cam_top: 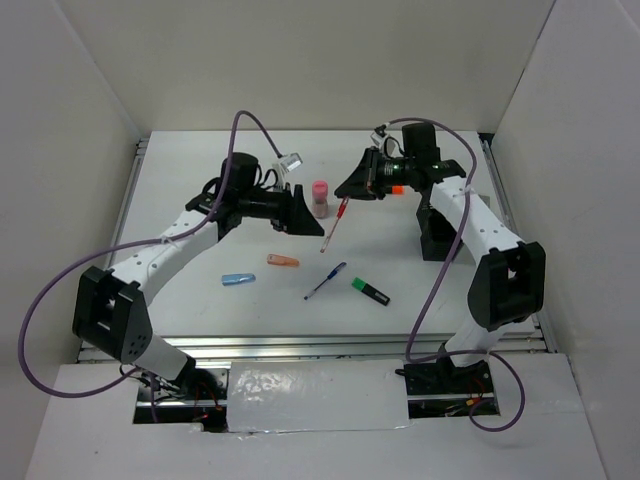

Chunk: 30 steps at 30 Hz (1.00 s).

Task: Sort the stationery into containers
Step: Close the pen cap on the pen.

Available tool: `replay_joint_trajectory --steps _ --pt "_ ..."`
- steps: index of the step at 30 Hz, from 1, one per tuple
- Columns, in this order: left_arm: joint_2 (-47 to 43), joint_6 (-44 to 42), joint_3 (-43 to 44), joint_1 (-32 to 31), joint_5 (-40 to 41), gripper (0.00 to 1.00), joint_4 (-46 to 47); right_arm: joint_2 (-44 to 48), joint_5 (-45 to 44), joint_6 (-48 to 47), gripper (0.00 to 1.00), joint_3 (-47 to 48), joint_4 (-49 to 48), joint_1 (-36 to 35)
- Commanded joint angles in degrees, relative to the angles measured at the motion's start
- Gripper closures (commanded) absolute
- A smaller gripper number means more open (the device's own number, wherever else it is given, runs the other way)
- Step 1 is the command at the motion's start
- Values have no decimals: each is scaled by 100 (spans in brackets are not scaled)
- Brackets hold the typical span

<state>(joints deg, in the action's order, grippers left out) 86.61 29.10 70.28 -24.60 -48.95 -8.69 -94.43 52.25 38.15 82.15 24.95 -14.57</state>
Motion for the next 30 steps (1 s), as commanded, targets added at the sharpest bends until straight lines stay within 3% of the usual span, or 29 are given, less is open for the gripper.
replay_joint_trajectory --steps 1,11,21,30 --pt "-399 -554 -23 -194 -106 30 -167 100 31 -185 100 477 1 42" --pt "-531 -546 -182 -440 -300 31 -203 408 -110 -308 100 442 45 112" --pt "-452 -616 -190 -598 131 31 -335 557 -39 -141 100 416 -52 165" --pt "-294 -318 -111 -590 -88 42 -19 531 -4 -27 100 398 -157 165"
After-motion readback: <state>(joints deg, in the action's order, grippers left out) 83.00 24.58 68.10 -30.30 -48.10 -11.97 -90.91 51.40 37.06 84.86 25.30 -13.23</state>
